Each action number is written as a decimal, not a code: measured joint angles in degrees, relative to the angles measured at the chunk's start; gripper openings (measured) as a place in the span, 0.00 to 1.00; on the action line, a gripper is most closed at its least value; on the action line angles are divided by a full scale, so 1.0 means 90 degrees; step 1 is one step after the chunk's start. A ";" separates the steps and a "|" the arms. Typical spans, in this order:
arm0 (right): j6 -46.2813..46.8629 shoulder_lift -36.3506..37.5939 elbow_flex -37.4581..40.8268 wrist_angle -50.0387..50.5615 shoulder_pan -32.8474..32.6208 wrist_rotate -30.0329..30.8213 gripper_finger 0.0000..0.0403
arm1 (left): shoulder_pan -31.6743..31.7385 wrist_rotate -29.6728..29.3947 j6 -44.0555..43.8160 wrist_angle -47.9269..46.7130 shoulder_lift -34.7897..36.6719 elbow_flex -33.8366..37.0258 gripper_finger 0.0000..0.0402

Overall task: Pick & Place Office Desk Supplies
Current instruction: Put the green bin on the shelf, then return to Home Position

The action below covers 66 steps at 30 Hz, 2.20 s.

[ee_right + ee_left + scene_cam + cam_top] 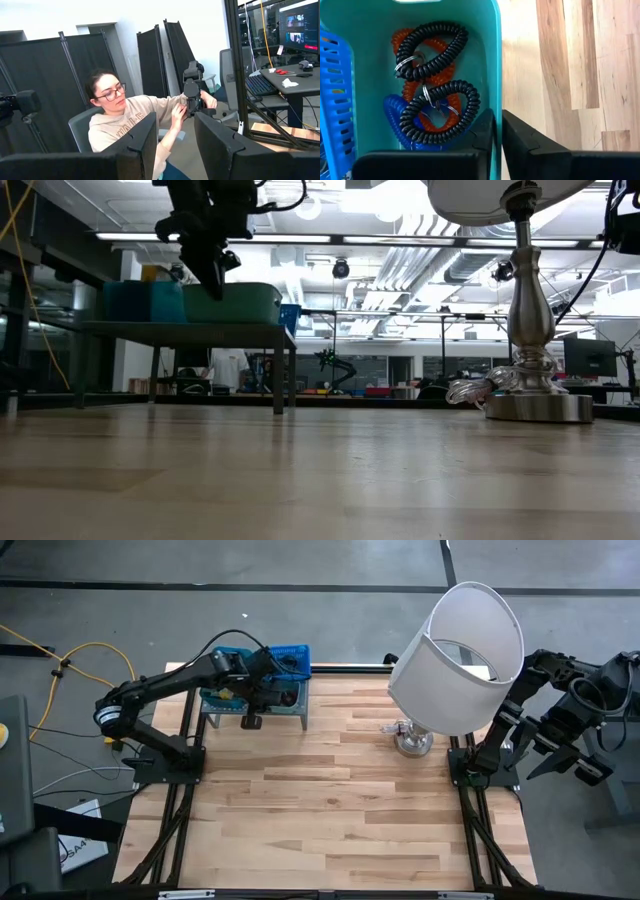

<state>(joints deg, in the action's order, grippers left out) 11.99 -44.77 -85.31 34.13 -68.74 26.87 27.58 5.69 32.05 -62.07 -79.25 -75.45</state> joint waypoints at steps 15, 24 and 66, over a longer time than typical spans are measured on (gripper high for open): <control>0.0000 0.0000 0.0002 0.0000 0.0001 -0.0002 0.30 | -0.0001 0.0001 -0.0036 0.0023 0.0086 -0.0004 0.24; 0.0000 0.0000 0.0002 0.0000 0.0000 -0.0002 0.30 | -0.0001 0.0024 -0.0041 0.0055 0.0547 -0.0011 0.24; 0.0000 0.0000 0.0001 0.0000 -0.0001 -0.0001 0.30 | -0.3905 -0.1319 -0.3833 0.0741 0.0387 -0.0021 0.24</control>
<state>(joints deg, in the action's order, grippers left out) 11.99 -44.77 -85.30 34.13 -68.75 26.86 -7.56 -6.18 -2.45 -55.41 -75.77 -75.64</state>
